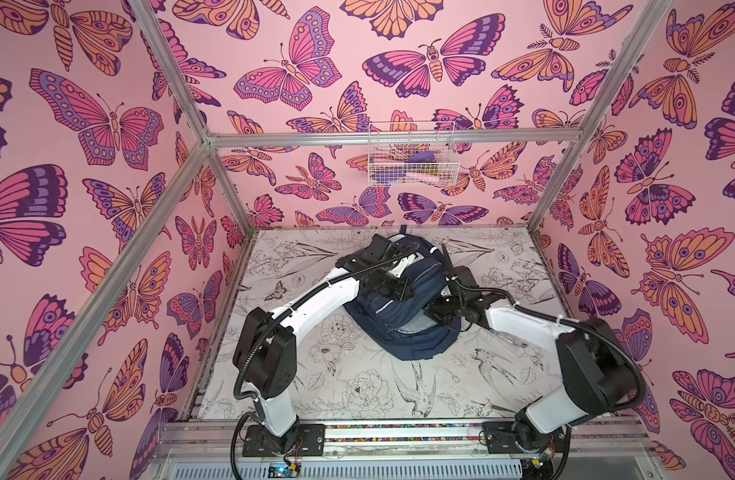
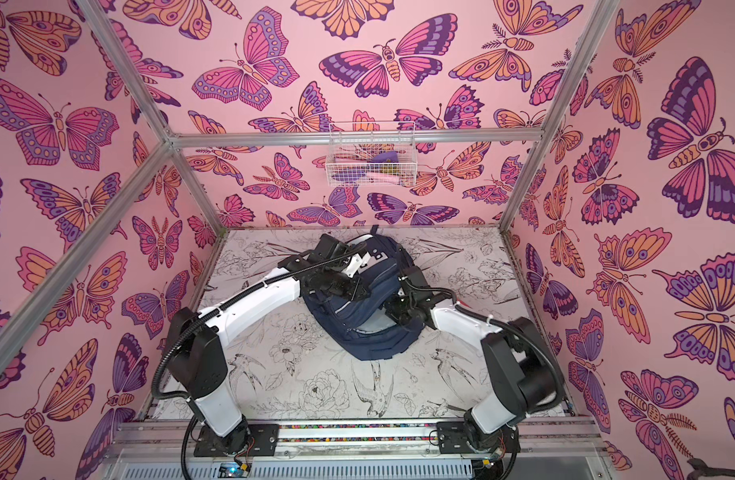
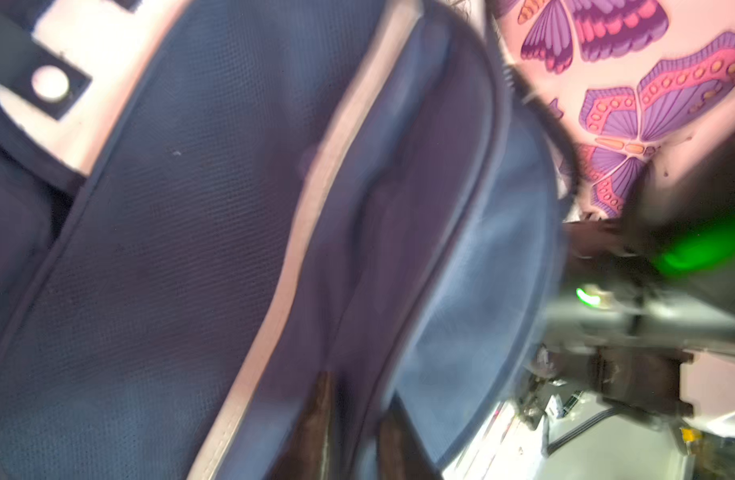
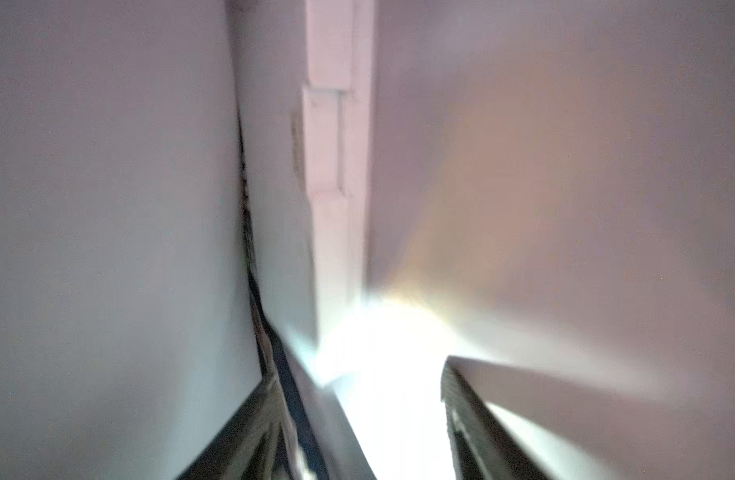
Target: Pack the student bag
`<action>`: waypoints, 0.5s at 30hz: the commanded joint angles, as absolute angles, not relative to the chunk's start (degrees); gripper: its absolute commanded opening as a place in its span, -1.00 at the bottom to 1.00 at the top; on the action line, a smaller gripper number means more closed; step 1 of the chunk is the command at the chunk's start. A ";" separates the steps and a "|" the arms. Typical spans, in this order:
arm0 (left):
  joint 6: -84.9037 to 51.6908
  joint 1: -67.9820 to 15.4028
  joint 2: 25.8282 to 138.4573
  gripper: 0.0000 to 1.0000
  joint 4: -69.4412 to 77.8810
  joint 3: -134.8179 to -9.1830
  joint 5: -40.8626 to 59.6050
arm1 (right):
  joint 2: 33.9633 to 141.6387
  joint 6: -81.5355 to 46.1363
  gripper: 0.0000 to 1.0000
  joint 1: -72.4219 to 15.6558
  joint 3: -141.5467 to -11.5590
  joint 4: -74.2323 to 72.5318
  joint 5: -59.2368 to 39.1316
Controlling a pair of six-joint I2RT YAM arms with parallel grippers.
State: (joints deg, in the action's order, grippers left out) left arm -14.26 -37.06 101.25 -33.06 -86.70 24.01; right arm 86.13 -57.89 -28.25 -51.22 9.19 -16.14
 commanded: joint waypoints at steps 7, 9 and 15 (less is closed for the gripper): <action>-22.29 -34.46 97.02 0.14 -32.13 -83.39 21.86 | 66.53 -47.95 0.32 -27.93 -50.48 43.73 4.15; -23.21 -33.04 94.70 0.17 -33.27 -81.34 21.78 | 64.46 -47.28 0.31 -27.89 -50.28 45.22 5.82; -23.73 -30.15 85.97 0.26 -33.87 -67.94 20.54 | 64.34 -43.59 0.17 -29.10 -53.63 45.88 5.30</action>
State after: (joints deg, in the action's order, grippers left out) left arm -22.70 -30.41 88.25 -32.29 -72.51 21.58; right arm 64.01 -46.94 -28.10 -51.07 42.06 3.03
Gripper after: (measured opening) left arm 0.626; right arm 0.588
